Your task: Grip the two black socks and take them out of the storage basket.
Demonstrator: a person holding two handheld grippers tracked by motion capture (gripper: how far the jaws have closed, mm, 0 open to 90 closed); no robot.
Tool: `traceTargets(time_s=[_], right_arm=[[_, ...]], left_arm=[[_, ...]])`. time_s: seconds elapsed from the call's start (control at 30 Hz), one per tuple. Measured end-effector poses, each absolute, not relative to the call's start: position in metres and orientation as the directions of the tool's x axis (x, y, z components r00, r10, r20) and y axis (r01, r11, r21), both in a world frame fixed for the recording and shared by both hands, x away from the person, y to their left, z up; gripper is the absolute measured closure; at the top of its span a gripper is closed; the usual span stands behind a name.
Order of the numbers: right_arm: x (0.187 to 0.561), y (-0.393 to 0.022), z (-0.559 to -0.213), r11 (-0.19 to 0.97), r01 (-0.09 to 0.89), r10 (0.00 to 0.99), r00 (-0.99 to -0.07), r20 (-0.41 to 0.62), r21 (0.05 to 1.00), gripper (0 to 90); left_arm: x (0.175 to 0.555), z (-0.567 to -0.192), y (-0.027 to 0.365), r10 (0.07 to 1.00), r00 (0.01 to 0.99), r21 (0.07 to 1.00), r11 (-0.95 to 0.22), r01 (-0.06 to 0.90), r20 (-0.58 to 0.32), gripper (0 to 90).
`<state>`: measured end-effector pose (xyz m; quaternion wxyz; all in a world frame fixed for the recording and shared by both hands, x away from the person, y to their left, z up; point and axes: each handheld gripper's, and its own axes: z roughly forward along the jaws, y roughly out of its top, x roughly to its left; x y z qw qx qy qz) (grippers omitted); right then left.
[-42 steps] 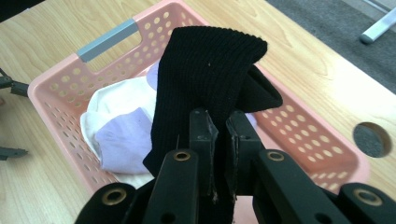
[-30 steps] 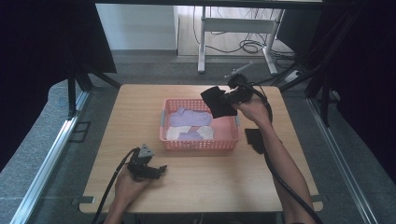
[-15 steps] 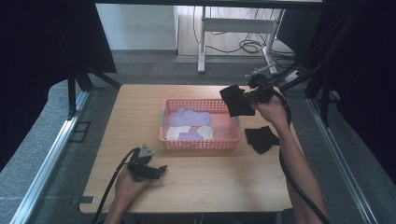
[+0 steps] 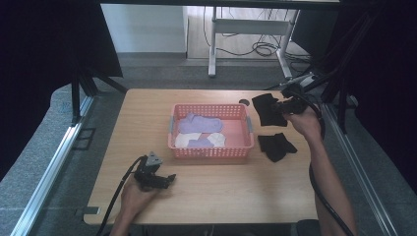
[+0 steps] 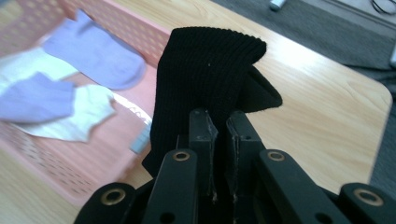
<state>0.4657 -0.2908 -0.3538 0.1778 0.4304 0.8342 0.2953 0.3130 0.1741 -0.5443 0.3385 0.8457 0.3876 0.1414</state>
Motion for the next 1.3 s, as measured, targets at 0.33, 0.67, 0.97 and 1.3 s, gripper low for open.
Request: traceTargets(time_s=[0.33,0.67,0.97,1.3], right_arm=[[0.467,-0.319,-0.386,0.419,0.674,0.862,-0.506,-0.032,0.608,82.4],[0.466,-0.325,-0.428,0.418,0.708,0.868,-0.495,-0.022,0.569,81.8],[0.469,-0.326,-0.458,0.42,0.735,0.875,-0.484,-0.021,0.533,81.4],[0.47,-0.329,-0.486,0.424,0.757,0.883,-0.468,-0.039,0.497,80.9]], left_arm=[[0.313,-0.544,0.174,0.751,0.659,0.682,-0.471,0.56,-0.023,12.5],[0.313,-0.544,0.174,0.753,0.658,0.682,-0.468,0.562,-0.026,12.5],[0.313,-0.545,0.174,0.755,0.655,0.684,-0.463,0.563,-0.028,12.5],[0.313,-0.545,0.174,0.753,0.658,0.686,-0.465,0.56,-0.026,12.5]])
